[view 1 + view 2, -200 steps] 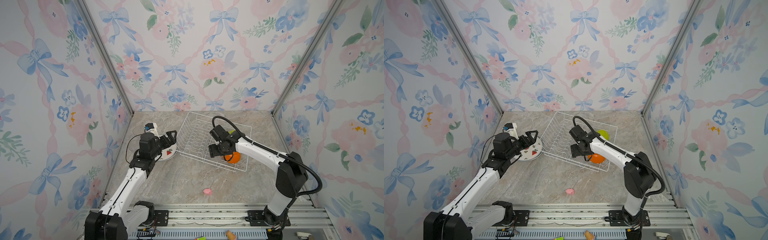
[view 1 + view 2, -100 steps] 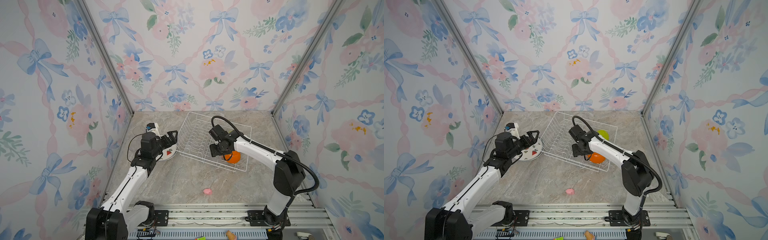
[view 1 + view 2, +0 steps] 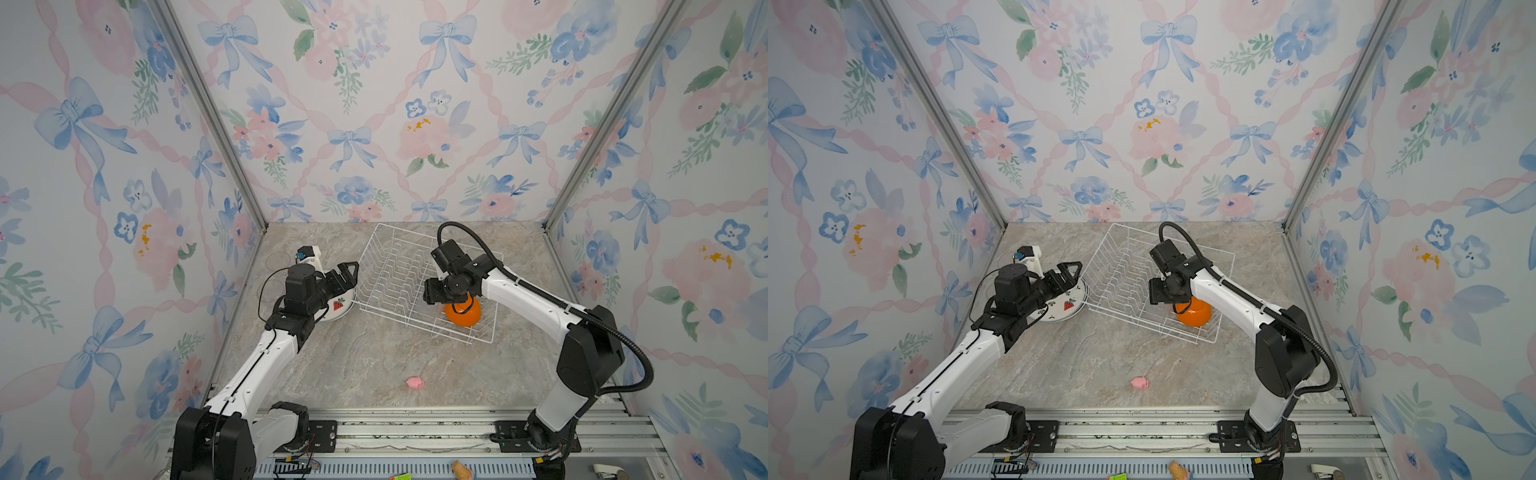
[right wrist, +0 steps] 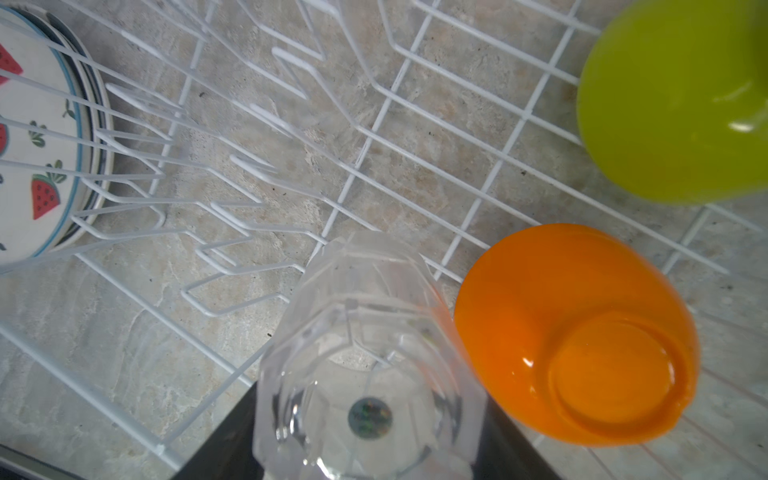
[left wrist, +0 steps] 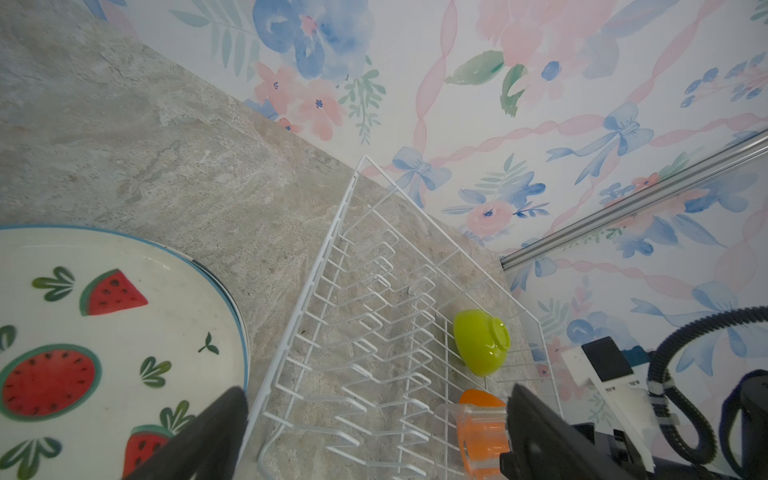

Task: Unload the mixed dishes from the dish rack
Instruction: 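Lift the clear cup from the rack with the right gripper while the left approaches, then close the left gripper on the cup held by the right gripper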

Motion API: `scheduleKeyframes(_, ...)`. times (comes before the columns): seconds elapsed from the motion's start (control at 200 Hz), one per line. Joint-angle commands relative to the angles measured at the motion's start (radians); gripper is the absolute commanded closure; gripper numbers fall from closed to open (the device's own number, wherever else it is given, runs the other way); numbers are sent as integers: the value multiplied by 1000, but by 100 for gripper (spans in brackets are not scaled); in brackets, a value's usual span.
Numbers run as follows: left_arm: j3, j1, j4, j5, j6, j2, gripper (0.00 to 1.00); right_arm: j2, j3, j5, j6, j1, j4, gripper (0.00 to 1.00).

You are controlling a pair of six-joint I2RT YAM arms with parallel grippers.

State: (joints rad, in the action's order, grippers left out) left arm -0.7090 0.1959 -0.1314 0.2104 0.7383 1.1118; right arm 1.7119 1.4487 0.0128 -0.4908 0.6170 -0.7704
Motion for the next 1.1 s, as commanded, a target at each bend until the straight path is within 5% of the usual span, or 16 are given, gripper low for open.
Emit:
scheduleKeyframes(0.0, -16, 8, -27, 21, 8, 17, 2, -64, -7, 90, -40, -41, 66, 49)
scheduleKeyframes(0.57, -125, 207, -206, 169, -4, 184, 2, -127, 45, 411, -224, -220, 286, 53)
scheduleKeyframes(1.095, -185, 264, -581, 464, 238, 406, 22, -109, 4, 603, -391, -210, 537, 53)
